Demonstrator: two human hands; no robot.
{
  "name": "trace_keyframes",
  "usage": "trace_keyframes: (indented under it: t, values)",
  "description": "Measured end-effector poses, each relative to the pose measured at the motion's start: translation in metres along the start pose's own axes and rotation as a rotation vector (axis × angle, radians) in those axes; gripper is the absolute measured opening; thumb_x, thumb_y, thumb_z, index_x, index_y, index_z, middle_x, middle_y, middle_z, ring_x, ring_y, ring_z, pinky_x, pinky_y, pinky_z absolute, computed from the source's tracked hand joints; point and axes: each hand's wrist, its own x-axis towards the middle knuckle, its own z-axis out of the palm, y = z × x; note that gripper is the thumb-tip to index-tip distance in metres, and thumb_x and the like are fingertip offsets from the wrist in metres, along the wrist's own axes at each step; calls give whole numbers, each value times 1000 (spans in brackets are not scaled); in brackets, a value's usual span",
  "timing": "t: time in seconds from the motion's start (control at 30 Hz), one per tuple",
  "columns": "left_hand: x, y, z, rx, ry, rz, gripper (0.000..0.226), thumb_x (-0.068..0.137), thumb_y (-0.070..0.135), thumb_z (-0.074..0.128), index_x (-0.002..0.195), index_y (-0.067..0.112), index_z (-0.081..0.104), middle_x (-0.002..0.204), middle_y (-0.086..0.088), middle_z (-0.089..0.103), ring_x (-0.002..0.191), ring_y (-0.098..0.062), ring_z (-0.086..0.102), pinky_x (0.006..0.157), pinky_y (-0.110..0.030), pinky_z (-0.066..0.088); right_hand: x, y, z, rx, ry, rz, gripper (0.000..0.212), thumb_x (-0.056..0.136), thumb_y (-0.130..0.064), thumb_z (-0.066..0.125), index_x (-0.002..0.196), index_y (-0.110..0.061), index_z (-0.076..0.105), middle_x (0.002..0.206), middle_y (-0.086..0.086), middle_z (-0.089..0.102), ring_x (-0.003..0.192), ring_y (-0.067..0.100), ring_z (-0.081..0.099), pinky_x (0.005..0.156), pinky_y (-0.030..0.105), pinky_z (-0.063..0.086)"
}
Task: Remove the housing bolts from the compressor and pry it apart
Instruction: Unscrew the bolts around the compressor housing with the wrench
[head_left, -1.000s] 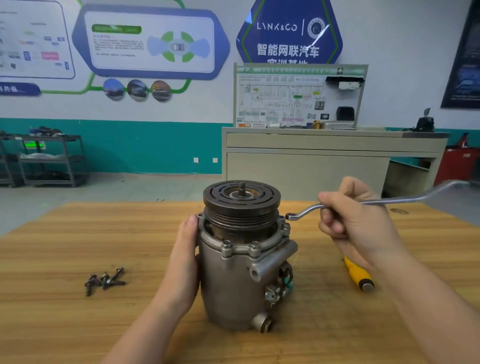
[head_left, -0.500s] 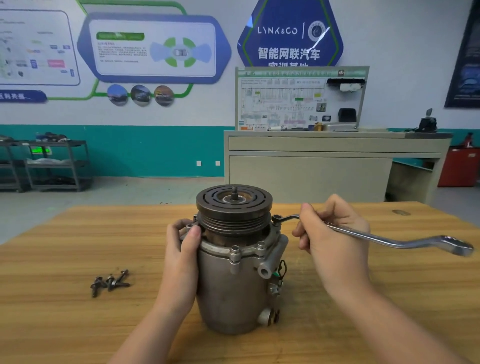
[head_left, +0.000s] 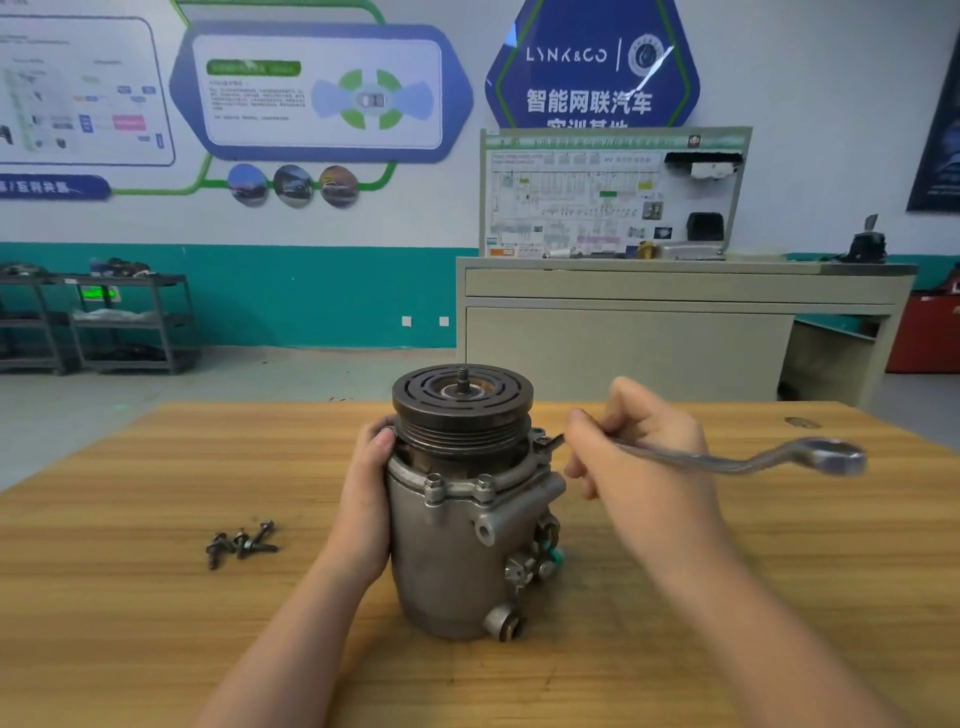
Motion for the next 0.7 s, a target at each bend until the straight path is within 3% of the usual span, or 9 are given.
trace_keyframes:
  t: [0.13, 0.2, 0.27, 0.33, 0.43, 0.5, 0.6, 0.7]
  values:
    - [8, 3, -7, 31, -79, -128, 59, 81, 63, 37, 93, 19, 74, 97, -12, 74, 89, -21, 71, 73, -32, 51, 20, 12, -24, 626, -261, 448, 35, 69, -3, 73, 54, -21, 47, 47, 10, 54, 33, 10, 43, 33, 14, 28]
    - [15, 1, -8, 1, -85, -179, 59, 90, 60, 32, 90, 15, 70, 85, -9, 75, 78, -17, 72, 66, -29, 50, 27, 23, -22, 899, -389, 651, 37, 61, -1, 81, 58, -16, 48, 47, 9, 50, 34, 7, 41, 31, 13, 26]
    - [20, -2, -9, -47, -96, -197, 53, 85, 56, 36, 90, 13, 68, 81, -9, 75, 73, -16, 72, 62, -26, 52, 31, 31, -14, 1041, -463, 710, 50, 51, 2, 89, 60, -14, 43, 47, 8, 47, 33, 6, 39, 30, 12, 25]
    - [22, -4, -10, -85, -98, -193, 54, 75, 56, 40, 87, 13, 70, 80, -10, 75, 72, -17, 72, 56, -22, 54, 35, 31, -7, 1066, -418, 688, 53, 51, 1, 88, 59, -16, 38, 46, 6, 45, 31, 5, 37, 28, 11, 23]
    - [24, -7, -11, -105, -114, -178, 54, 73, 57, 40, 75, 19, 78, 80, -9, 75, 73, -16, 72, 55, -21, 54, 35, 29, -11, 1060, -105, 571, 39, 63, -2, 70, 54, -21, 38, 43, 1, 43, 29, 2, 33, 27, 11, 22]
    - [23, -7, -11, -84, -114, -152, 53, 77, 61, 41, 75, 24, 79, 82, -7, 76, 76, -15, 72, 58, -21, 54, 28, 26, -18, 948, 18, 444, 39, 71, -2, 62, 51, -21, 35, 42, 2, 43, 30, 3, 31, 28, 12, 22]
    - [20, -7, -10, -50, -105, -134, 51, 80, 66, 44, 82, 30, 79, 90, -5, 76, 85, -15, 72, 66, -25, 55, 11, 18, -13, 713, 95, 281, 47, 85, 7, 54, 50, -18, 35, 42, 7, 46, 29, 7, 33, 32, 12, 22]
    - [15, -3, -9, -31, -105, -96, 52, 78, 68, 43, 93, 32, 77, 101, -7, 75, 94, -19, 71, 72, -27, 55, -5, 13, -3, 570, 108, 210, 49, 89, 4, 55, 50, -21, 40, 43, 8, 50, 30, 9, 37, 35, 13, 26]
